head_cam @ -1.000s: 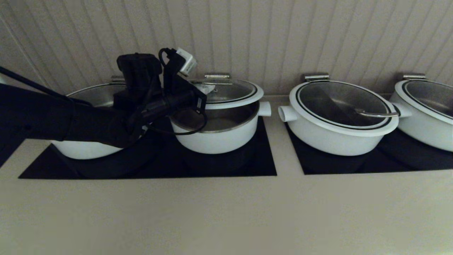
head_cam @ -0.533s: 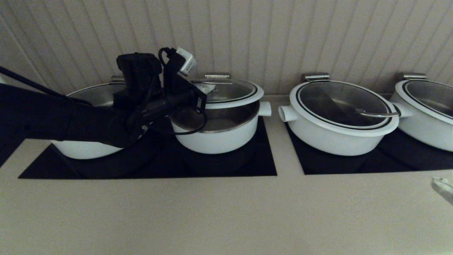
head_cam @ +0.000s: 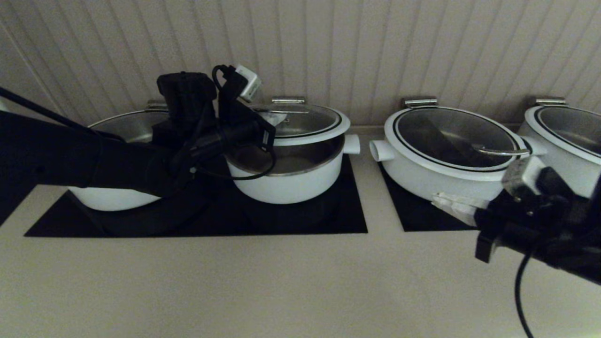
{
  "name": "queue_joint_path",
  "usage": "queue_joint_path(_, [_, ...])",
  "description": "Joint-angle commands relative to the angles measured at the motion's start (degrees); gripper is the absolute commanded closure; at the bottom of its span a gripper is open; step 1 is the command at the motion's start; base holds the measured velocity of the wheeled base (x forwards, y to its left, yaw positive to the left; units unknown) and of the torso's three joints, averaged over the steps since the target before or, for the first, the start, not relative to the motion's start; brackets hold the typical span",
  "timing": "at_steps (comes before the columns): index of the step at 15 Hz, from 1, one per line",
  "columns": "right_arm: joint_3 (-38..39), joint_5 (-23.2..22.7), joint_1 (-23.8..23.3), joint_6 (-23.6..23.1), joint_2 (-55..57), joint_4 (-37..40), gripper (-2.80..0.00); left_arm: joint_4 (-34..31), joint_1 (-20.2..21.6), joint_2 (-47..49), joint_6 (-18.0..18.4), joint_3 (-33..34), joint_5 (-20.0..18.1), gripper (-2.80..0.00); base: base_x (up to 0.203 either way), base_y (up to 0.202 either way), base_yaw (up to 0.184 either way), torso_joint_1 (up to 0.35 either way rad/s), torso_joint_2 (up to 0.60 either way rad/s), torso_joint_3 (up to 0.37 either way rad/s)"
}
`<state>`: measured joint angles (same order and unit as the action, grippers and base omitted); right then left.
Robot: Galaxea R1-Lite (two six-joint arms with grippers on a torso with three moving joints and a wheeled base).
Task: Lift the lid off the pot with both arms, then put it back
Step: Hold the pot lid with the right arm
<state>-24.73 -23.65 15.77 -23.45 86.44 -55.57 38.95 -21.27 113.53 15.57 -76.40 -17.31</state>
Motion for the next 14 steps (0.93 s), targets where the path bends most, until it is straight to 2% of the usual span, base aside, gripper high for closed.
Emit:
queue_joint_path(1, [-6.5,-0.3,5.4,0.4,12.3,-4.9,0.00,0.3,0.0,0.3,0.1,0.0,0.0,0.00,0.000,0.000,0.000,0.000,0.00,0.000])
queue_joint_path(5, [-13.9,-0.3,8.8,0.7,18.4,-6.3,0.00,0.3,0.3,0.5,0.1,0.0,0.0,0.00,0.000,0.000,0.000,0.000,0.00,0.000])
queue_joint_path(10, [-21.8,-0.2,9.1,1.0,25.2,-11.9,0.00,0.3,1.1,0.9,0.1,-0.1,0.0,0.00,0.000,0.000,0.000,0.000,0.00,0.000])
queue_joint_path(14, [-24.6,-0.3,9.2,1.0,27.8,-12.3,0.00,0.3,1.1,1.0,0.1,-0.1,0.0,0.00,0.000,0.000,0.000,0.000,0.00,0.000])
